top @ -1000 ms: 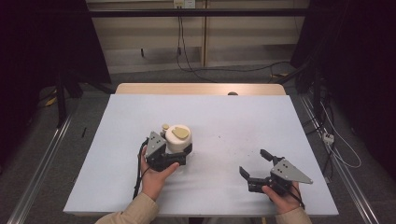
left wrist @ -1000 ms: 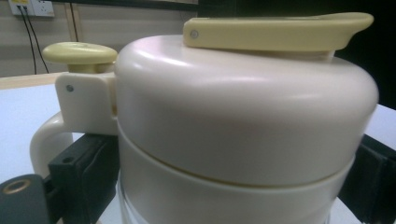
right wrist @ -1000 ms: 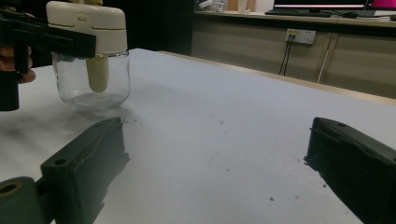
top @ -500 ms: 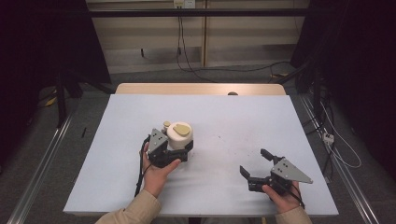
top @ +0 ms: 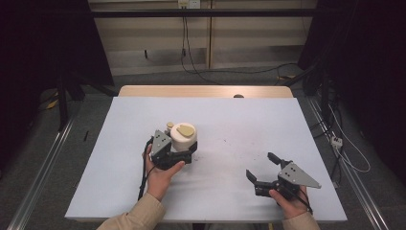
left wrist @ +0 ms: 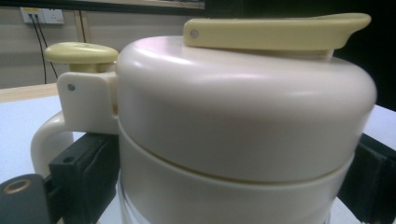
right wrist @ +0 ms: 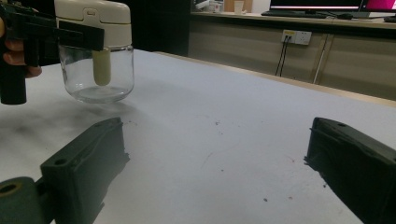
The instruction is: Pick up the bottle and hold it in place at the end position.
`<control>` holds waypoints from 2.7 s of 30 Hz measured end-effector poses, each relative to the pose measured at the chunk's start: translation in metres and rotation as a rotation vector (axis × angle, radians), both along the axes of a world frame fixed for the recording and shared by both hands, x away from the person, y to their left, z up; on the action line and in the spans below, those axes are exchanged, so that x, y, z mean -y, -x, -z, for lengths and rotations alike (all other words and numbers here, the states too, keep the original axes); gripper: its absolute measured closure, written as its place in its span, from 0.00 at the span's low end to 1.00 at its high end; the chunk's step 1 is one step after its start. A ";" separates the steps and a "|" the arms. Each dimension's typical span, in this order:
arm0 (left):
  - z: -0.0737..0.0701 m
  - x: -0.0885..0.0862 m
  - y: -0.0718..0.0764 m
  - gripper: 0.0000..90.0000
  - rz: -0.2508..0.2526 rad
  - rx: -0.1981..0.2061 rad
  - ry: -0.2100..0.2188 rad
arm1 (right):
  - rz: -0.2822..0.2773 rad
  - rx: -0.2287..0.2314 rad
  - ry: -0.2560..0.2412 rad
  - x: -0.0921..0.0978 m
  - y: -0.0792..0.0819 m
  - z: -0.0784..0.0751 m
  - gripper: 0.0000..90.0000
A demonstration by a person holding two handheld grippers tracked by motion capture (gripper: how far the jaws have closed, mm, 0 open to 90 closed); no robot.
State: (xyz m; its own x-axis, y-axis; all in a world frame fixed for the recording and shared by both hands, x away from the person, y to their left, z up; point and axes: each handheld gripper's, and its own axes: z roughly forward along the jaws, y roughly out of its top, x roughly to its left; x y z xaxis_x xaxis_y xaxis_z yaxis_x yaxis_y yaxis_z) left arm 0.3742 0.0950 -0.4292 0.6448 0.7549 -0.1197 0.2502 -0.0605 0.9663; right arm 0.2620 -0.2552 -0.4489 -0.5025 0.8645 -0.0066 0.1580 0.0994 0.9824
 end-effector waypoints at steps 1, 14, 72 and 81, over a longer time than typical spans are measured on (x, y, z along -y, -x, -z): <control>0.000 0.001 0.000 0.07 -0.006 0.000 0.008 | -0.001 0.001 0.001 0.000 0.000 0.000 0.04; -0.001 0.003 -0.007 0.07 -0.020 0.019 0.019 | 0.002 0.004 0.002 0.001 0.000 0.000 0.04; -0.007 0.050 -0.047 0.07 0.000 0.010 -0.001 | -0.004 0.003 -0.008 0.001 0.002 -0.002 0.04; 0.001 0.055 -0.052 0.07 -0.008 -0.008 -0.006 | -0.006 0.005 -0.011 0.002 0.002 -0.002 0.04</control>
State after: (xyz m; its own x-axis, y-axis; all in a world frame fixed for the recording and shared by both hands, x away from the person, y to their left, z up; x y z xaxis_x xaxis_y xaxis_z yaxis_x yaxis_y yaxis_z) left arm 0.4266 0.0396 -0.4301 0.6379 0.7607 -0.1205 0.2584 -0.0639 0.9639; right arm 0.2603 -0.2572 -0.4471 -0.5079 0.8614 0.0006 0.1529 0.0895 0.9842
